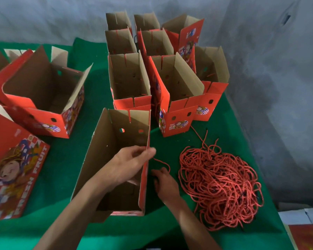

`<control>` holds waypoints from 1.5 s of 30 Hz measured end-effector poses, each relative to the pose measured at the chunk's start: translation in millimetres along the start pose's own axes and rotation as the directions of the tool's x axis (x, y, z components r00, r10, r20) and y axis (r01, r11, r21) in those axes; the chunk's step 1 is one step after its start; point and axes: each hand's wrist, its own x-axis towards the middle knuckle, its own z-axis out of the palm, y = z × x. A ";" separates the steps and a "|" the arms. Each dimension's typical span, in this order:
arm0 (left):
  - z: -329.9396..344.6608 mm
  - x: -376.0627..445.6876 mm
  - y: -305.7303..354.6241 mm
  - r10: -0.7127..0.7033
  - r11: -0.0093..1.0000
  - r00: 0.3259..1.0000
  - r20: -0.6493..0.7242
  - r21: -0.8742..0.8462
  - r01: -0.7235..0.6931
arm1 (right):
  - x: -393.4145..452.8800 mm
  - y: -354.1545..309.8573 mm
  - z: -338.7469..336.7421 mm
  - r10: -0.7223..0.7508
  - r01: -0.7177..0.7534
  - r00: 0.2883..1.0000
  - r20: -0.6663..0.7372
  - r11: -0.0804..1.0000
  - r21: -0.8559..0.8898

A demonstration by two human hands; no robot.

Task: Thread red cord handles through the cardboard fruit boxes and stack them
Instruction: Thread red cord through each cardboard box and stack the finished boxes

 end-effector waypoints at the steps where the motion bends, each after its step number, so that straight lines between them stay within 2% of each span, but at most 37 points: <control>1: -0.1 -0.3 -4.5 -0.011 1.000 0.999 0.045 0.013 0.010 | 4.7 -3.7 4.8 0.006 -0.006 1.000 -0.005 0.998 -0.055; 4: 0.0 0.5 -19.3 -0.111 0.994 0.978 0.175 0.041 0.106 | 12.3 -9.1 13.5 0.012 -0.012 1.000 -0.003 0.973 -0.232; 7: -12.2 2.7 -37.3 -0.200 0.977 0.963 0.182 -0.034 0.209 | 10.5 -4.6 18.6 -0.030 0.016 0.999 -0.037 0.940 -0.339; 10: -30.9 5.8 -49.1 -0.263 0.955 0.950 0.168 -0.093 0.280 | 2.0 -3.8 10.5 -0.060 0.037 0.994 -0.095 0.974 -0.224; 12: -39.6 12.3 -51.6 -0.303 0.938 0.949 0.090 -0.149 0.313 | -11.0 -13.2 -3.6 -0.089 0.091 0.977 -0.196 0.996 0.000; 14: -47.7 9.8 -56.2 -0.277 0.950 0.961 0.010 -0.148 0.275 | -28.2 -30.8 -21.6 -0.109 0.167 0.953 -0.282 0.968 0.190; 16: -50.5 3.1 -50.5 -0.250 0.963 0.966 0.060 -0.092 0.254 | -44.3 -48.5 -36.9 -0.148 0.246 0.927 -0.344 0.933 0.263; 19: -52.1 -11.5 -39.6 -0.177 0.983 0.976 0.129 -0.026 0.182 | -59.3 -66.7 -52.6 -0.182 0.284 0.923 -0.338 0.916 0.284; 23: -44.3 -12.0 -28.3 -0.158 0.987 0.984 0.079 -0.004 0.159 | -62.1 -73.8 -59.5 -0.223 0.279 0.934 -0.280 0.944 0.176; 26: -42.8 -12.8 -27.8 -0.164 0.986 0.980 0.112 0.022 0.163 | -59.9 -74.1 -63.3 -0.319 0.343 0.902 -0.291 0.938 0.037; 29: -41.4 -10.6 -29.7 -0.137 0.989 0.979 0.149 -0.030 0.143 | -58.2 -74.4 -66.3 -0.422 0.430 0.863 -0.278 0.902 -0.035; 31: -36.2 -8.7 -32.0 -0.125 0.992 0.975 0.183 -0.007 0.129 | -57.0 -75.8 -63.4 -0.468 0.467 0.841 -0.272 0.881 -0.076; 33: -29.1 -6.7 -34.6 -0.128 0.992 0.972 0.196 0.003 0.130 | -56.3 -74.6 -57.0 -0.442 0.450 0.851 -0.282 0.892 -0.041; 35: -25.9 -5.0 -35.9 -0.129 0.991 0.972 0.197 -0.004 0.133 | -56.5 -70.5 -50.7 -0.264 0.321 0.929 -0.259 0.923 0.211; 37: -25.5 -4.3 -34.8 -0.114 0.991 0.975 0.192 0.091 0.098 | -55.1 -62.5 -47.1 -0.087 0.163 0.981 -0.173 0.855 0.493; 38: -25.2 -2.9 -34.9 -0.104 0.976 0.978 0.184 0.208 0.064 | -54.6 -58.6 -45.9 -0.059 0.137 0.986 -0.159 0.829 0.543; 41: -17.9 4.4 -36.9 -0.100 0.823 0.992 0.073 0.566 0.042 | -54.1 -55.4 -42.7 -0.097 0.162 0.985 -0.142 0.803 0.573; 43: -13.6 7.2 -34.5 -0.106 0.754 0.994 -0.002 0.652 0.081 | -52.7 -52.4 -41.3 -0.112 0.161 0.987 -0.119 0.788 0.594; 45: -13.2 9.5 -33.1 -0.115 0.718 0.993 0.009 0.692 0.077 | -47.6 -40.6 -38.9 -0.074 0.118 0.992 -0.099 0.794 0.596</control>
